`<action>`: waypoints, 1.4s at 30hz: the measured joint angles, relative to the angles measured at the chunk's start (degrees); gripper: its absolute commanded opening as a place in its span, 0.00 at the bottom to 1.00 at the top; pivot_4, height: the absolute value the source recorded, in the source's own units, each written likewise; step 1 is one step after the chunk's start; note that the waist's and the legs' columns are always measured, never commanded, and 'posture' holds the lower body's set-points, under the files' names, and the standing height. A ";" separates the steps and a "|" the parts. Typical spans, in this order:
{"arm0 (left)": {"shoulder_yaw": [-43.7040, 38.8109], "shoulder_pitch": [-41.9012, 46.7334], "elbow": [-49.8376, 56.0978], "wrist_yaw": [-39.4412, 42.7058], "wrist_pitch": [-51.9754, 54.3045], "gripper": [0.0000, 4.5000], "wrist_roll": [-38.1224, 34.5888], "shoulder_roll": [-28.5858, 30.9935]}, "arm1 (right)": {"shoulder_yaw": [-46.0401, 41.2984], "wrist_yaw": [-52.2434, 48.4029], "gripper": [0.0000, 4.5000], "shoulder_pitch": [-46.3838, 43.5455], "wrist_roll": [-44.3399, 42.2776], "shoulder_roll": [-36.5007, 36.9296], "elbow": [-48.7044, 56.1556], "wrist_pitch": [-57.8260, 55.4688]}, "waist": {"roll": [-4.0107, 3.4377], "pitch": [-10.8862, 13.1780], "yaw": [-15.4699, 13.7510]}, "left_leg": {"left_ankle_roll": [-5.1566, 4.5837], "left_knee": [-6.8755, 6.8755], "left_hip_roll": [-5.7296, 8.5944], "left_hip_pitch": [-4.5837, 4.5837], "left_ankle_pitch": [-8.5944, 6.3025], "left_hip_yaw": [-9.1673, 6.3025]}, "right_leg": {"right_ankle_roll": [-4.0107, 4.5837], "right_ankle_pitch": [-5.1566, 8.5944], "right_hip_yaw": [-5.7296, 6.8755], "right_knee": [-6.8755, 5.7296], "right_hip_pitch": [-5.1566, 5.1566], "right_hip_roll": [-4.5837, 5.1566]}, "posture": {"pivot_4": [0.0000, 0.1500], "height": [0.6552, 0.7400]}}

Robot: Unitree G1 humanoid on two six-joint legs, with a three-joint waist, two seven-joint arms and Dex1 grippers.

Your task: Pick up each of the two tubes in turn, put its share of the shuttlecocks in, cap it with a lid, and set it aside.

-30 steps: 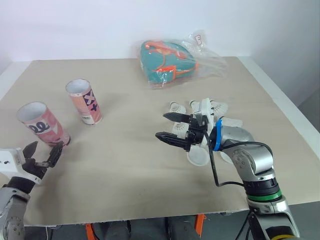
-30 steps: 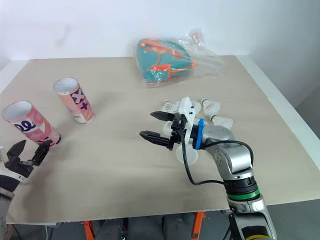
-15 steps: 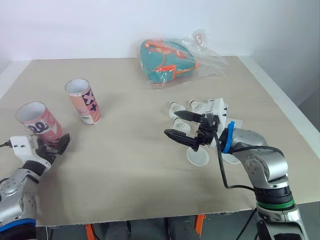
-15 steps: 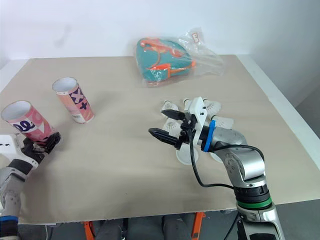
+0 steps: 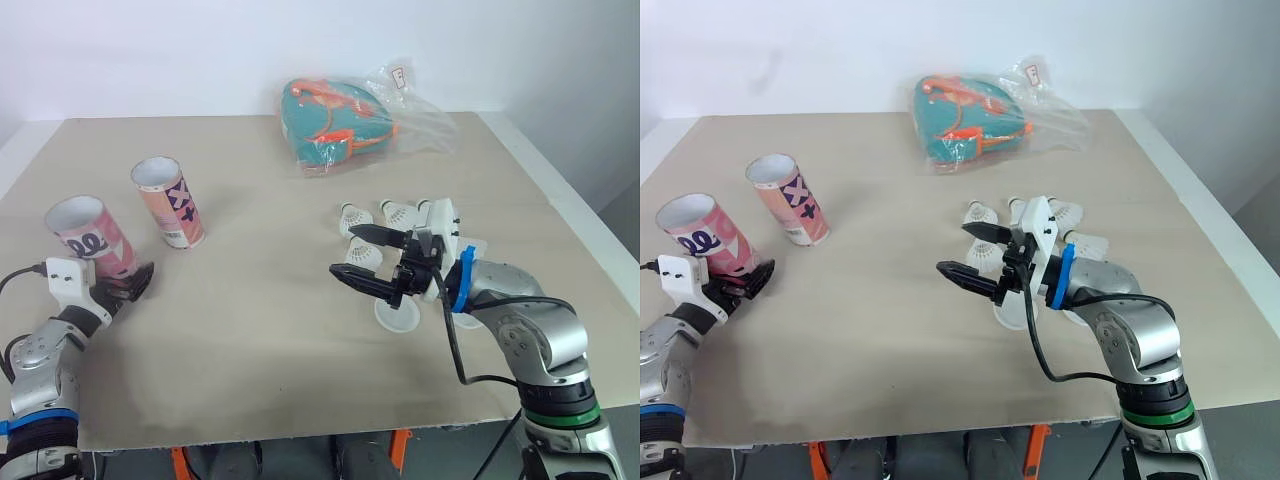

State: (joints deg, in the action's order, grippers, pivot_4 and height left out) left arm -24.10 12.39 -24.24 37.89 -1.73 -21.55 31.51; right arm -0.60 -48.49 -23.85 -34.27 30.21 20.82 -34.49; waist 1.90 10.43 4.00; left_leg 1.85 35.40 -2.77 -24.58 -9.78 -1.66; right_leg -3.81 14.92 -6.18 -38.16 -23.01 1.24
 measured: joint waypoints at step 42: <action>1.77 -6.09 12.56 5.47 4.10 0.72 -0.52 7.12 | 1.37 -1.46 1.00 1.05 1.18 1.49 -0.51 1.40 | 0.00 0.00 0.14 | 0.01 -0.06 -0.03 -0.13 -0.01 0.00 | 0.04 0.03 0.01 0.00 -0.16 -0.01 | 1.00 1.00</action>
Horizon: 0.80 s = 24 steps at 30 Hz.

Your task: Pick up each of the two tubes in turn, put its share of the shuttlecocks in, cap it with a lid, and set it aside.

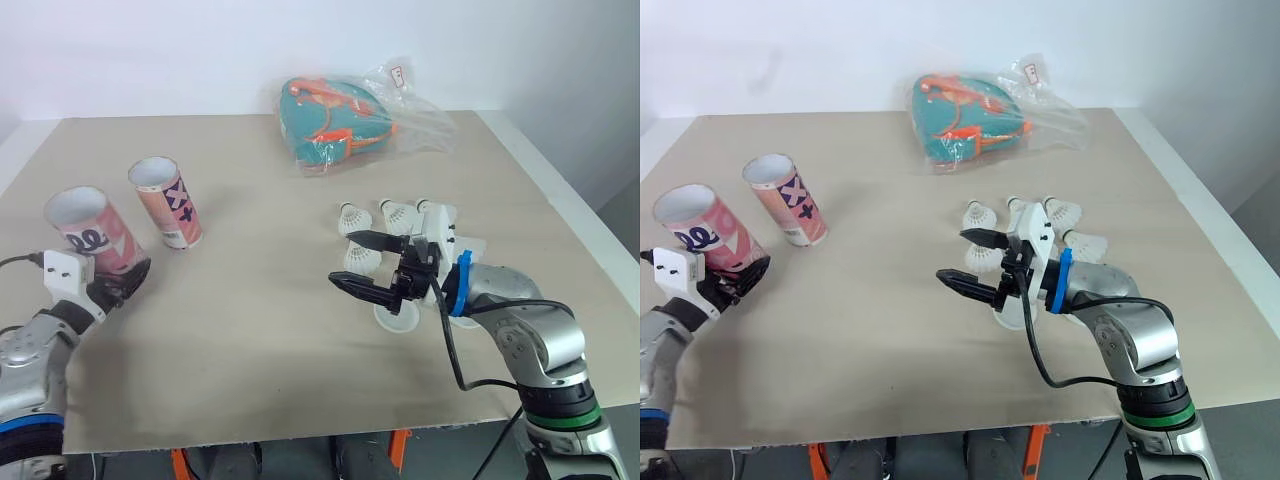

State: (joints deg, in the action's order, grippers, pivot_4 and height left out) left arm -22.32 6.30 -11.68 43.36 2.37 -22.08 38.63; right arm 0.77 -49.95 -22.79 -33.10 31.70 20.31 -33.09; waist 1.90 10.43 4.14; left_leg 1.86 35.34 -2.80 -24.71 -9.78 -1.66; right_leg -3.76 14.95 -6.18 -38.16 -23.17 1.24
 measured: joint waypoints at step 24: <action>20.82 0.02 23.73 32.60 12.45 0.72 4.42 24.52 | -0.90 27.83 1.00 8.51 -1.31 -6.47 9.79 -18.68 | -0.10 0.06 0.00 | 0.13 0.00 -0.26 -0.02 -0.06 0.24 | 0.16 0.28 0.03 -0.03 -0.23 -0.10 | 1.00 1.00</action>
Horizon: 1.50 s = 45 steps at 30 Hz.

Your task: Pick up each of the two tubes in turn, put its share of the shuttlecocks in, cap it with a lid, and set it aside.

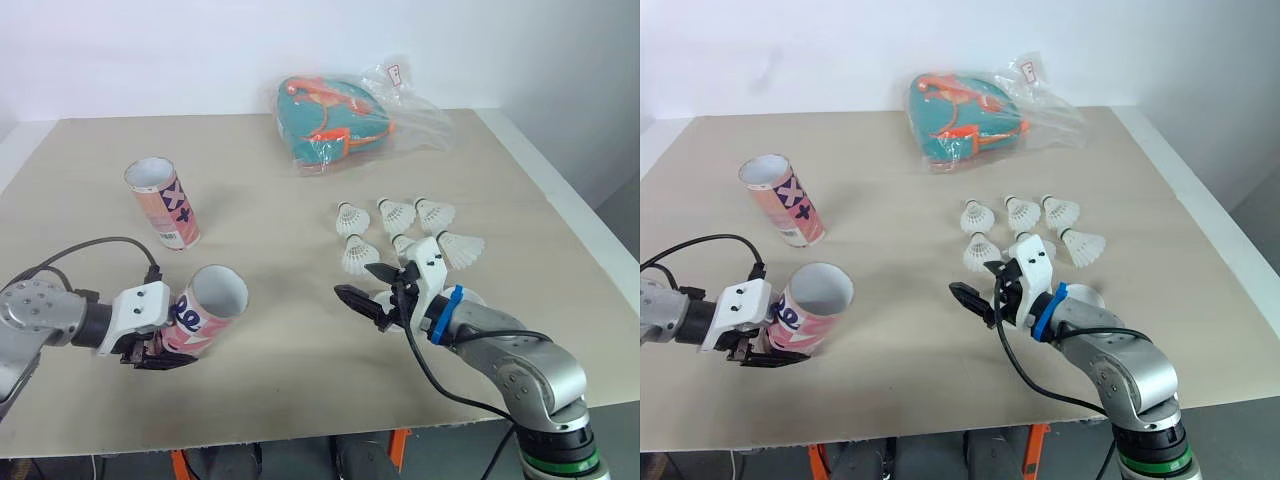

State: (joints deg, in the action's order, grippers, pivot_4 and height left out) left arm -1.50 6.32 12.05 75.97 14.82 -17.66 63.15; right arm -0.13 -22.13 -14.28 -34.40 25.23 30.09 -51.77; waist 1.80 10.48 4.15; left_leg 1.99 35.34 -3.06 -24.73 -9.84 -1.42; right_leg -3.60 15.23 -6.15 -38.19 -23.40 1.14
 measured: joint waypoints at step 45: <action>2.75 3.19 -1.84 1.91 -0.96 0.72 2.08 -0.82 | 6.42 2.92 1.00 -9.67 17.26 -9.88 -21.86 10.07 | -0.33 -0.21 -0.06 | -0.03 0.06 0.03 0.07 0.01 -0.01 | -0.28 -0.14 -0.12 -0.08 0.11 -0.06 | 1.00 1.00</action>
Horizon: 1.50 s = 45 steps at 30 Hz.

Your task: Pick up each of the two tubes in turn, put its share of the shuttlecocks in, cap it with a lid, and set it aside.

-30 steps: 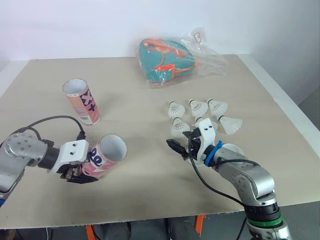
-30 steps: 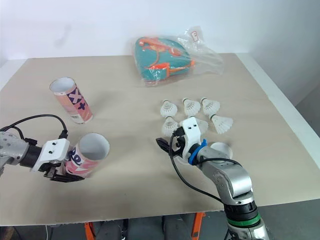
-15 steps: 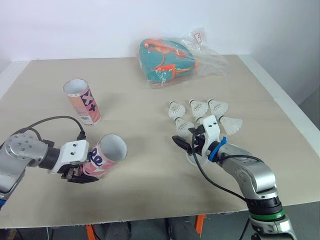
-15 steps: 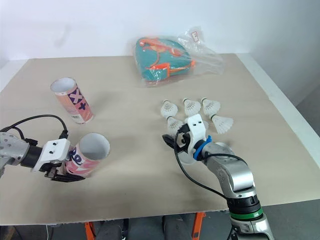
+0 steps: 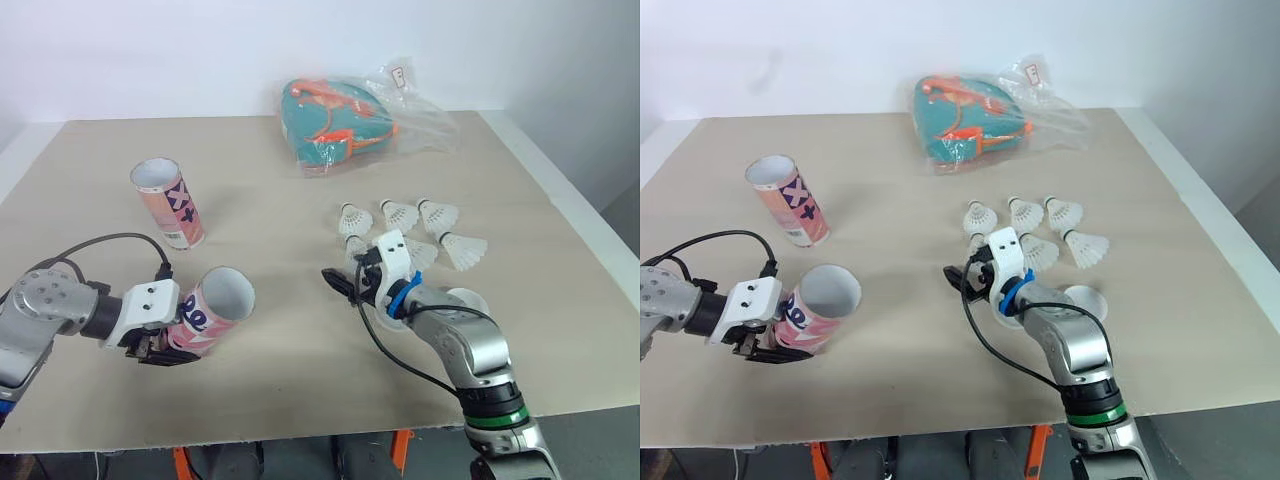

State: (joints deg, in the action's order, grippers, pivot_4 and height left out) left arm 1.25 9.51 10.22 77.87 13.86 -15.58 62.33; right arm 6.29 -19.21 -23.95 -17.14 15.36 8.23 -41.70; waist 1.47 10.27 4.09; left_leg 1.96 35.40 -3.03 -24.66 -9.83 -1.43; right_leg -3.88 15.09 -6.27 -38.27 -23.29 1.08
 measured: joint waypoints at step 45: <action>-0.20 -0.05 2.20 -1.32 2.98 0.70 0.20 -1.27 | -4.71 -11.84 0.01 1.07 -6.71 5.65 8.45 -2.72 | -0.06 -0.02 -0.82 | 0.00 0.02 0.11 -0.03 0.00 -0.04 | -0.07 0.05 -0.05 0.02 0.06 0.07 | 1.00 1.00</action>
State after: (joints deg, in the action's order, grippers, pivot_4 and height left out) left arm 1.06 9.46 12.42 76.56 16.84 -15.37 61.06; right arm 1.58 -31.04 -22.87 -23.85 21.00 16.68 -44.43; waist 1.41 10.25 3.26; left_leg 1.96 35.42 -2.93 -24.69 -9.83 -1.47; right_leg -3.95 15.14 -6.32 -38.25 -23.23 1.14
